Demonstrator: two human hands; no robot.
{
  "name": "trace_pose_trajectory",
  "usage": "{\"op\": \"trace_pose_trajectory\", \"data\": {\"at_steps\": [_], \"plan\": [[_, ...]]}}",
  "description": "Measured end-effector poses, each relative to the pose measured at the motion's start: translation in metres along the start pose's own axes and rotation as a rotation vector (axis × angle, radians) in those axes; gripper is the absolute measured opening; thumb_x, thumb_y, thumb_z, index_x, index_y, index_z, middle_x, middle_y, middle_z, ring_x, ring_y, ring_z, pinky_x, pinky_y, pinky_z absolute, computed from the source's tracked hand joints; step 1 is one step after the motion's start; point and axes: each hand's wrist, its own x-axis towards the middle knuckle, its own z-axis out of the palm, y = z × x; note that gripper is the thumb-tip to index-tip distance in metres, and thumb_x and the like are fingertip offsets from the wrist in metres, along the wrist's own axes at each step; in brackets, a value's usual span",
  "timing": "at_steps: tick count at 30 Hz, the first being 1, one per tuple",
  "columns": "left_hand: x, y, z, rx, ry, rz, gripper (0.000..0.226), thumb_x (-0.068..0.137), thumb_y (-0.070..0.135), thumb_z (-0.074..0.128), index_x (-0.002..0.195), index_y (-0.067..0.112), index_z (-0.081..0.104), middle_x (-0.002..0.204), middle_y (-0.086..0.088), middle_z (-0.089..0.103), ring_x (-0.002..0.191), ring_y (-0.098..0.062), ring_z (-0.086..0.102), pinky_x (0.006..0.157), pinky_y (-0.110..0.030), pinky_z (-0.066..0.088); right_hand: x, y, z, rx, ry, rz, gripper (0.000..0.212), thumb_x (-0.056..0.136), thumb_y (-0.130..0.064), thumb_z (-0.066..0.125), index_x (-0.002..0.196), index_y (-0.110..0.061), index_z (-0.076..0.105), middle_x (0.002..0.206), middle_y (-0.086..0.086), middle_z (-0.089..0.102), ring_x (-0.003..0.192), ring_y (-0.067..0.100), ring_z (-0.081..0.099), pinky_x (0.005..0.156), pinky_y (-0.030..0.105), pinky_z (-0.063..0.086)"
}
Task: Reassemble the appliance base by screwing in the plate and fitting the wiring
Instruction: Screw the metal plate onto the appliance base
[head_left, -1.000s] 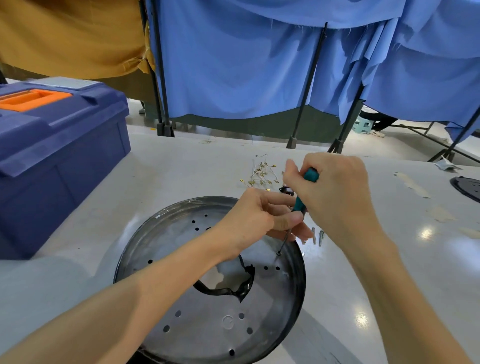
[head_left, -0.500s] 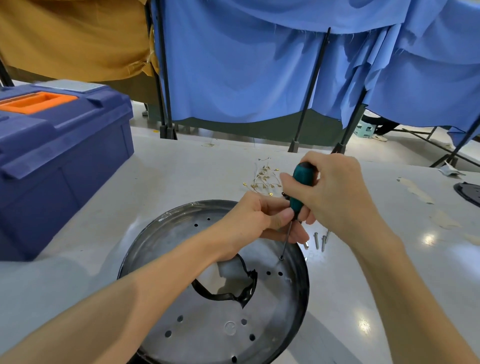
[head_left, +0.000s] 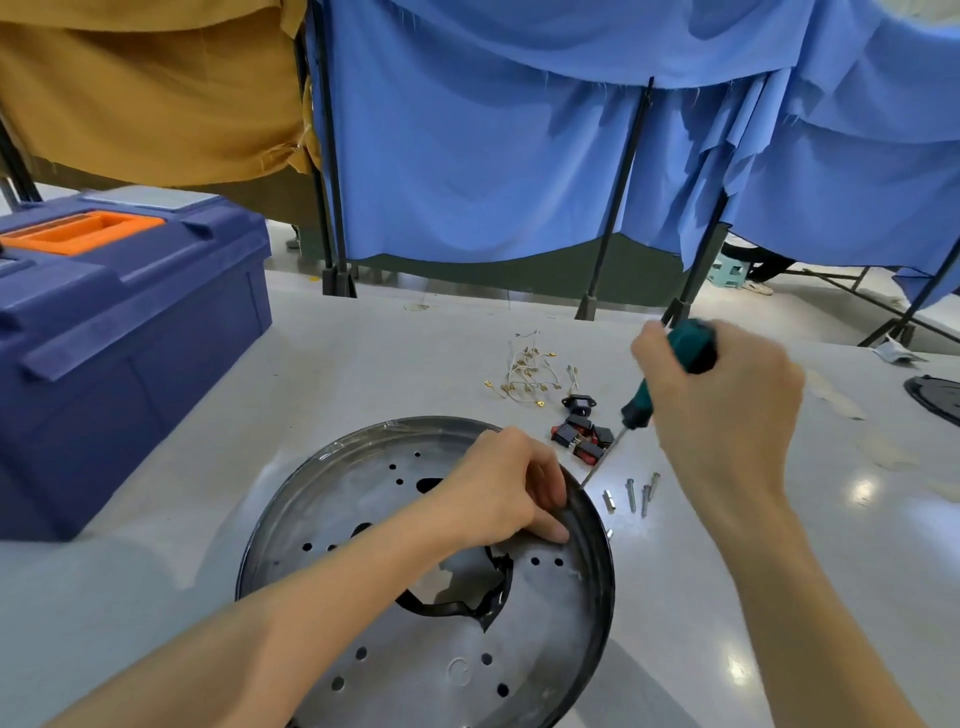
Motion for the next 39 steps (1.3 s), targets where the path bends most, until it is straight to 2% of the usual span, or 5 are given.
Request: {"op": "trace_pose_trajectory", "data": {"at_steps": [7,17,21,29,39], "plan": [[0.003,0.001,0.001,0.051,0.026,0.036,0.01,0.071,0.014,0.085,0.075,0.015,0.076,0.066,0.003,0.069,0.053,0.003,0.053,0.056,-0.01,0.041,0.024,0.025,-0.032,0.289,-0.19,0.132,0.021,0.093,-0.026,0.053,0.075,-0.017,0.054,0.061,0.006,0.068,0.056,0.01,0.07,0.056,0.031,0.053],[0.001,-0.003,-0.059,0.387,0.328,-0.036,0.031,0.078,0.029,0.078,0.106,0.027,0.063,0.096,0.008,0.056,0.095,-0.012,0.052,0.087,-0.027,0.039,-0.008,0.038,0.013,-0.018,-1.065,0.174,0.044,0.079,-0.035,0.079,0.064,-0.003,0.052,0.039,-0.004,0.045,0.035,0.015,0.037,0.038,0.019,0.03],[-0.004,-0.029,-0.072,0.553,0.194,-0.24,0.058,0.086,0.048,0.066,0.137,0.027,0.045,0.128,-0.001,0.05,0.123,-0.021,0.044,0.103,-0.035,0.033,-0.015,0.035,0.021,-0.047,-1.05,0.102,0.038,0.078,-0.006,0.062,0.059,-0.012,0.03,0.045,0.001,0.024,0.032,0.015,0.037,0.042,0.024,0.019],[-0.003,-0.045,-0.081,0.419,0.2,-0.238,0.02,0.095,0.033,0.058,0.098,0.018,0.071,0.084,-0.003,0.06,0.088,-0.027,0.059,0.084,-0.041,0.051,-0.01,0.036,0.015,0.022,-1.0,0.115,0.035,0.078,-0.004,0.063,0.061,-0.008,0.032,0.042,-0.009,0.019,0.043,0.012,0.018,0.041,0.02,0.016],[0.001,-0.044,-0.081,0.479,0.221,-0.198,0.021,0.099,0.031,0.053,0.101,0.019,0.07,0.095,-0.008,0.065,0.092,-0.028,0.057,0.085,-0.043,0.049,-0.008,0.036,0.012,0.094,-1.008,0.19,0.029,0.078,-0.005,0.065,0.061,-0.007,0.042,0.053,0.006,0.026,0.05,0.02,0.021,0.047,0.028,0.017]]}}
